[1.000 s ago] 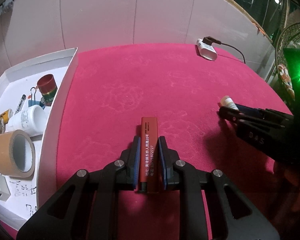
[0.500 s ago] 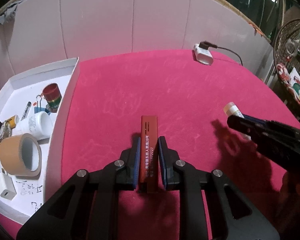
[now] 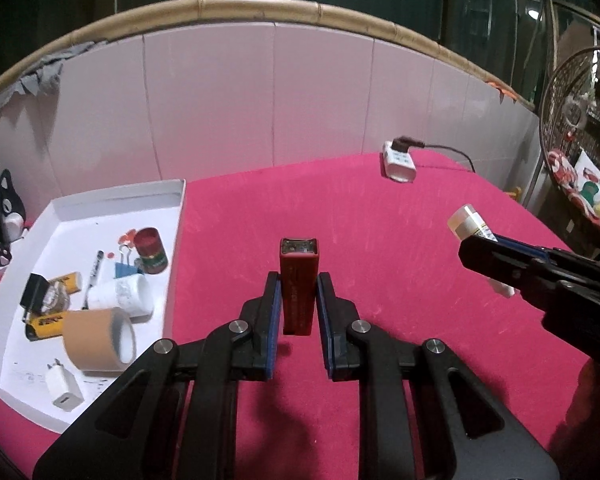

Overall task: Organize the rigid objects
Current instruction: 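Carry the red lighter and glue bottle over the white tray with both grippers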

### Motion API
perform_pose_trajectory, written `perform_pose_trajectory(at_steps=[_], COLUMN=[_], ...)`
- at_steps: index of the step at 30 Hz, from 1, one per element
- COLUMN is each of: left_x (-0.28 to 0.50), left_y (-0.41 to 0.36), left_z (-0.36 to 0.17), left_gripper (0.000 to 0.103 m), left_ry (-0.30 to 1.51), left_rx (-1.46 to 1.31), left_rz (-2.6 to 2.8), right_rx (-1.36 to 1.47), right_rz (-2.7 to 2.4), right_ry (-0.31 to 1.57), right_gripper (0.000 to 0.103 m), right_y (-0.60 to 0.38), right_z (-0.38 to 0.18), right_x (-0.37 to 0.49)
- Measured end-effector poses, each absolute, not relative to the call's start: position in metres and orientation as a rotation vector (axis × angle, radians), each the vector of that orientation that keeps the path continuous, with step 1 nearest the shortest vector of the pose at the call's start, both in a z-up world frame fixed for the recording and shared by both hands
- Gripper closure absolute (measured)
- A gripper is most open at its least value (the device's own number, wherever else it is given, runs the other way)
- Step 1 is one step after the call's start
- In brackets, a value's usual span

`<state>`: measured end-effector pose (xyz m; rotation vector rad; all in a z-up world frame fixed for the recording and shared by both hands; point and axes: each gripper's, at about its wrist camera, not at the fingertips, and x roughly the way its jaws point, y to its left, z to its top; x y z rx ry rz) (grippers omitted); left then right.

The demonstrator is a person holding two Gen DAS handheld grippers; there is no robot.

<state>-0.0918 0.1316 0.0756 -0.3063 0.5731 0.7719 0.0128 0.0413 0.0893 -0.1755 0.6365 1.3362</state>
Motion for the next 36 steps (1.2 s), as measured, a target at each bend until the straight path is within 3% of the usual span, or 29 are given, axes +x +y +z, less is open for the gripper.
perform_pose_trajectory(at_steps=[36], left_x=[-0.230], left_y=[0.151], left_z=[0.144], left_gripper=[0.086], left_ry=[0.385], left_rx=[-0.310], left_rz=[1.052], right_rx=[-0.202], right_rz=[1.593], right_ry=[0.423], right_gripper=[0.084], right_y=[0.072], right_z=[0.161], right_x=[-0.086])
